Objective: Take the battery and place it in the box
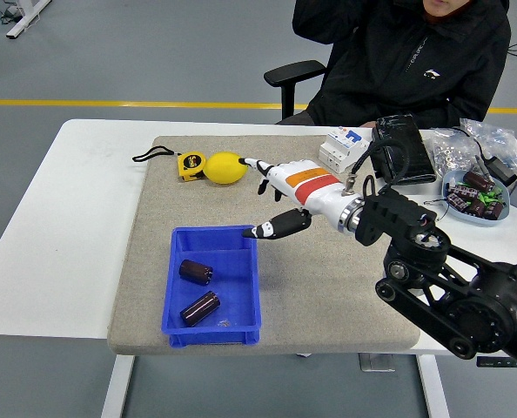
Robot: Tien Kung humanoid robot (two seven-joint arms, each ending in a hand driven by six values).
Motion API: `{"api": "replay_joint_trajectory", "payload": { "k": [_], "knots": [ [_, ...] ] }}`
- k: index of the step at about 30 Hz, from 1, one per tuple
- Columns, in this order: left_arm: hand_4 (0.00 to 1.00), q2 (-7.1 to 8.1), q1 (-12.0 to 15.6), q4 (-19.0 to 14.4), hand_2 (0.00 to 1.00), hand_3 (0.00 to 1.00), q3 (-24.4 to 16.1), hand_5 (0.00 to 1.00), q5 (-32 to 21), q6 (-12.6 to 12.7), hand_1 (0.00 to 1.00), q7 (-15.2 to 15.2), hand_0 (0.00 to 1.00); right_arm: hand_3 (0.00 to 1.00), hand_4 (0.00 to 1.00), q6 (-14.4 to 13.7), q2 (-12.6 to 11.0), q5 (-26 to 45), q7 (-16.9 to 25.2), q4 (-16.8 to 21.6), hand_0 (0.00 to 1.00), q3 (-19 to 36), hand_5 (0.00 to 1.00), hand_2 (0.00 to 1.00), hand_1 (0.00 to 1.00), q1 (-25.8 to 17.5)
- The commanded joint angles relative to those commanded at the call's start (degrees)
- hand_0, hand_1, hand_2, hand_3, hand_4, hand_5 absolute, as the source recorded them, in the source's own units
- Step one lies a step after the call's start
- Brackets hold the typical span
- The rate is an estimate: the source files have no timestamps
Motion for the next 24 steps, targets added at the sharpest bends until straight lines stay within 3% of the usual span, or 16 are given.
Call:
{"api": "replay_joint_trajectory", "payload": {
  "k": [1, 4, 6, 7, 12, 13, 18, 19, 24],
  "knots": [
    [0.63, -0.03, 0.0, 0.0, 0.654, 0.584, 0.0, 0.54, 0.0, 0.0, 0.69, 0.0, 0.731, 0.87, 0.998, -0.9, -0.6, 1.3, 0.3, -0.8, 0.309, 0.9, 0.535, 0.687, 0.496, -0.8],
    [0.63, -0.06, 0.0, 0.0, 0.654, 0.584, 0.1, 0.54, -0.1, 0.0, 0.69, 0.0, 0.731, 0.87, 0.998, -3.4, -1.7, 5.9, 1.2, -2.7, 0.309, 2.8, 0.535, 0.687, 0.496, -2.8],
    [0.63, -0.1, 0.1, 0.0, 0.654, 0.584, 0.2, 0.54, -0.3, 0.1, 0.69, -0.1, 0.731, 0.87, 0.998, -7.0, -3.1, 11.0, 3.2, -4.5, 0.309, 5.4, 0.535, 0.687, 0.496, -5.9],
    [0.631, -0.13, 0.1, 0.1, 0.654, 0.585, 0.2, 0.54, -0.4, 0.1, 0.69, -0.1, 0.732, 0.856, 0.998, -8.3, -3.4, 13.2, 3.8, -4.9, 0.517, 6.2, 0.551, 0.761, 0.637, -7.0],
    [0.631, -0.2, 0.1, 0.1, 0.654, 0.585, 0.3, 0.54, -0.4, 0.1, 0.69, -0.3, 0.732, 0.856, 0.998, -14.0, -4.1, 25.1, 9.6, -5.5, 0.517, 10.3, 0.551, 0.761, 0.637, -13.1],
    [0.631, -0.22, 0.1, 0.1, 0.654, 0.584, 0.2, 0.539, -0.3, 0.1, 0.69, -0.3, 0.732, 0.864, 0.998, -15.0, -3.8, 27.7, 11.5, -5.5, 0.643, 11.0, 0.586, 0.791, 0.701, -14.7],
    [0.631, -0.42, 0.1, 0.1, 0.654, 0.584, -0.2, 0.539, 0.4, 0.0, 0.69, -0.3, 0.732, 0.864, 0.998, -13.8, -1.0, 39.6, 17.7, -5.2, 0.643, 14.8, 0.586, 0.791, 0.701, -20.7],
    [0.631, -0.45, 0.1, 0.1, 0.653, 0.584, -0.2, 0.539, 0.6, 0.0, 0.691, -0.3, 0.729, 0.885, 0.998, -13.5, -0.5, 42.2, 18.4, -5.3, 0.779, 15.4, 0.718, 0.837, 0.786, -21.4],
    [0.631, -0.64, -0.2, 0.1, 0.653, 0.584, -0.3, 0.539, 1.3, -0.3, 0.691, -0.2, 0.729, 0.885, 0.998, -10.1, 2.0, 54.2, 21.5, -5.8, 0.779, 18.7, 0.718, 0.837, 0.786, -25.1]
  ]
}}
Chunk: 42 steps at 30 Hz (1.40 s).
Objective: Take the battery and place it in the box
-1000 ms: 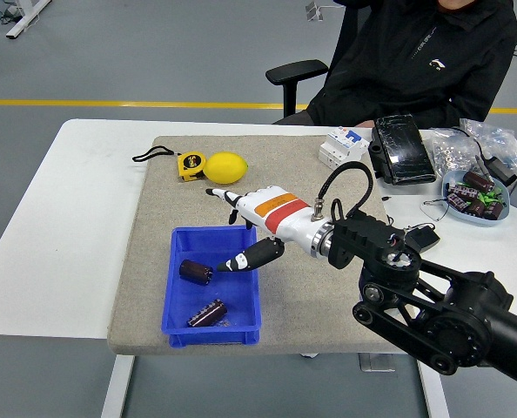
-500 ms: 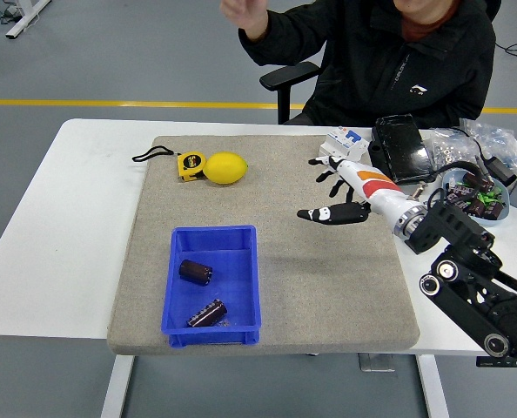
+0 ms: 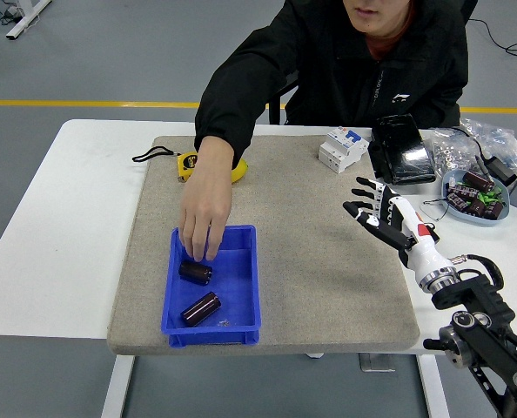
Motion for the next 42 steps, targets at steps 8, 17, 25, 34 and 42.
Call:
{"api": "replay_joint_trajectory", "payload": {
  "k": [8, 17, 25, 34, 42],
  "knots": [
    [0.631, 0.02, -0.6, 0.1, 0.656, 0.584, 1.2, 0.538, -1.3, 0.0, 0.695, -0.4, 0.728, 0.942, 0.998, 4.8, 1.1, 19.4, 3.0, -0.8, 0.91, 3.7, 0.908, 0.882, 0.868, -3.6],
    [0.631, -0.06, -0.9, 0.2, 0.655, 0.583, 1.7, 0.538, -1.9, 0.1, 0.694, -0.7, 0.727, 0.947, 0.998, 5.1, 1.1, 20.4, 4.0, 0.5, 0.919, 5.6, 0.917, 0.89, 0.873, -4.5],
    [0.631, -0.08, -0.6, 0.2, 0.655, 0.584, 2.2, 0.538, -2.6, 0.1, 0.695, -0.8, 0.726, 0.944, 0.998, 4.6, 1.2, 21.6, 4.5, 0.8, 0.928, 5.2, 0.918, 0.889, 0.872, -4.7],
    [0.631, 0.03, -0.3, 0.2, 0.656, 0.584, 1.8, 0.539, -2.2, 0.2, 0.695, -0.7, 0.726, 0.938, 0.998, 3.4, 1.2, 22.4, 4.4, 0.5, 0.928, 4.9, 0.909, 0.885, 0.867, -5.5],
    [0.632, -0.08, -0.6, 0.2, 0.657, 0.585, 2.2, 0.538, -2.6, 0.1, 0.695, -0.8, 0.726, 0.935, 0.998, 3.2, 1.1, 22.5, 4.5, 0.3, 0.923, 5.3, 0.907, 0.884, 0.864, -5.5]
  ]
}}
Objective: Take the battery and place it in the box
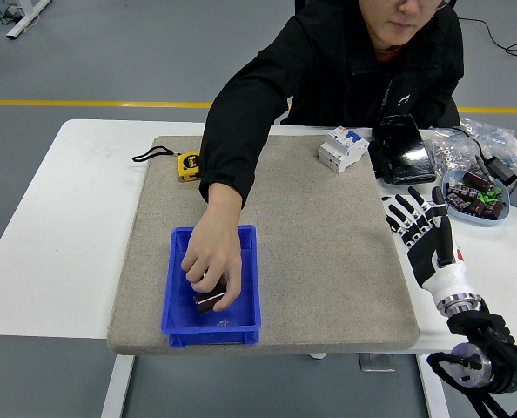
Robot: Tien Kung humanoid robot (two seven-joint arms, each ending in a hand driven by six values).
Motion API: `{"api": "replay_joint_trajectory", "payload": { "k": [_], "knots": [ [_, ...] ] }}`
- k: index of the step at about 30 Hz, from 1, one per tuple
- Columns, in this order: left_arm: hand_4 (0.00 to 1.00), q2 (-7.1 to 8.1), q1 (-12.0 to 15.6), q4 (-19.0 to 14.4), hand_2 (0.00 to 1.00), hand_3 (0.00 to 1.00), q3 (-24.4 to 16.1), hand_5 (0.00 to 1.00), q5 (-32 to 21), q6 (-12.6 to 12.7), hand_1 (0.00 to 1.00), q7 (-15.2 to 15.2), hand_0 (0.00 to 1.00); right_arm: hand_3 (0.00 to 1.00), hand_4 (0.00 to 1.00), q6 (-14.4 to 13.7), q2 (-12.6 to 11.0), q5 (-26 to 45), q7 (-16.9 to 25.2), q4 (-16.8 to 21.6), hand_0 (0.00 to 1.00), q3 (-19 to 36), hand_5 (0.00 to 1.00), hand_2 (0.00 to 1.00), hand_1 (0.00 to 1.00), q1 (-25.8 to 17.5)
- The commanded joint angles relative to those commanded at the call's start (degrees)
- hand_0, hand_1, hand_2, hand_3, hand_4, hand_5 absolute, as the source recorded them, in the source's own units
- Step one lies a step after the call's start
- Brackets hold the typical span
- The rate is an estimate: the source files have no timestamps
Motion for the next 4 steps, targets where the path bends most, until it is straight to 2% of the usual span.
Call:
{"api": "replay_joint_trajectory", "payload": {
  "k": [4],
  "knots": [
    [0.632, 0.02, 0.0, 0.0, 0.656, 0.584, 0.2, 0.539, -0.2, 0.0, 0.695, -0.1, 0.725, 0.931, 0.998, -0.1, -0.1, 0.1, 0.1, -0.1, 0.924, 0.1, 0.902, 0.882, 0.864, -0.1]
  ]
}}
